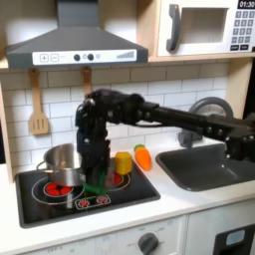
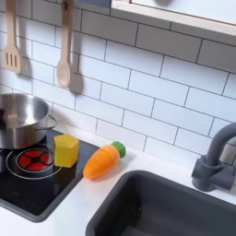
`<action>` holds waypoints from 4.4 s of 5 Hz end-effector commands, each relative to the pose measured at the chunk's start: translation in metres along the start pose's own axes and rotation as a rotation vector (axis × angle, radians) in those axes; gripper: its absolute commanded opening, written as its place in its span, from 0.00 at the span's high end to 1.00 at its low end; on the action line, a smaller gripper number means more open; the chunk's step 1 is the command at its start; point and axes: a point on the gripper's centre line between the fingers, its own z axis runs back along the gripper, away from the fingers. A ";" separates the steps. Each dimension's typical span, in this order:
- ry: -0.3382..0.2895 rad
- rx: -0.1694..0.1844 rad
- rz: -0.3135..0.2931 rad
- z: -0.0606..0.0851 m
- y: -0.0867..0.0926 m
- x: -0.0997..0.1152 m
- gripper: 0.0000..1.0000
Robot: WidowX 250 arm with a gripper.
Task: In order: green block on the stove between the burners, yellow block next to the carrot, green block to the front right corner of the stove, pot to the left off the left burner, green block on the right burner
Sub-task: 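Move the green block to the front right corner of the stove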
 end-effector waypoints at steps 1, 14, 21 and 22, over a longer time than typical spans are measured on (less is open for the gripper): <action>-0.064 -0.061 -0.036 0.017 -0.005 0.004 1.00; 0.016 0.028 -0.302 -0.036 -0.064 -0.079 1.00; 0.072 0.084 -0.307 -0.034 -0.067 -0.080 0.00; 0.060 0.042 -0.304 -0.019 -0.069 -0.080 0.00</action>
